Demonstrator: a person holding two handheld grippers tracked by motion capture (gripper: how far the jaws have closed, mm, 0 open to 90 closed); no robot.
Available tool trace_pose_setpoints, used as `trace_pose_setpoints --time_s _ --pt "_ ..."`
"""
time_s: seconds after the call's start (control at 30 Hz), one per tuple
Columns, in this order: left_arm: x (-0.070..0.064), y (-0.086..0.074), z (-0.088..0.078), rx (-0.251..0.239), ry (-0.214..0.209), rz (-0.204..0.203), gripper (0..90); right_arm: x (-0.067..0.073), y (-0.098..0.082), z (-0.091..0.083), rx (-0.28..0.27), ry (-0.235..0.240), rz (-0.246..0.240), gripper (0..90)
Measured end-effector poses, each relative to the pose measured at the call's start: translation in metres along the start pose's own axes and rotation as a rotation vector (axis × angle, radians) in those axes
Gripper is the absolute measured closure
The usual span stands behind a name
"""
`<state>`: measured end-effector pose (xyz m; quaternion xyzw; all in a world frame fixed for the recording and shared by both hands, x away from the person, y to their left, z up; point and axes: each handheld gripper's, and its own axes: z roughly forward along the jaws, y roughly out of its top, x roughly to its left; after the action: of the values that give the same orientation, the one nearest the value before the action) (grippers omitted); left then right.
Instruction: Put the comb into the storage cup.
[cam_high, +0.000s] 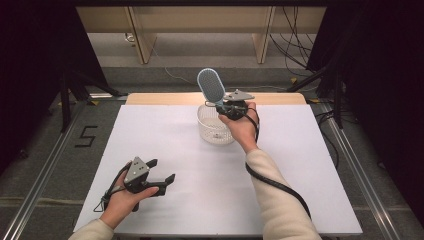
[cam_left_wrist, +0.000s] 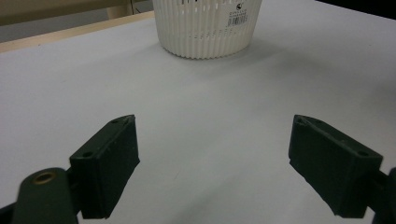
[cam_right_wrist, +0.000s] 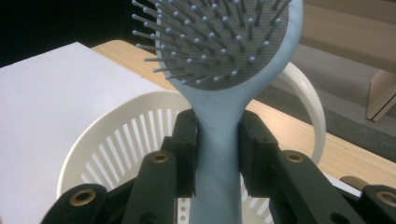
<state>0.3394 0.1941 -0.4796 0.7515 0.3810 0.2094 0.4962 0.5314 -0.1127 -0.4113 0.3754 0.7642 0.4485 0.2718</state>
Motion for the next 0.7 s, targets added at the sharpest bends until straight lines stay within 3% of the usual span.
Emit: trace_pose_setpoints --time_s 0.4,0.7 --pt "0.0 0.0 0.0 0.001 0.0 0.003 15.5 -0.001 -0.001 0.0 0.026 0.014 0.005 69.6" --pt "0.0 0.0 0.0 0.002 -0.001 0.004 15.5 -0.005 0.002 -0.012 0.032 0.018 0.003 63.3"
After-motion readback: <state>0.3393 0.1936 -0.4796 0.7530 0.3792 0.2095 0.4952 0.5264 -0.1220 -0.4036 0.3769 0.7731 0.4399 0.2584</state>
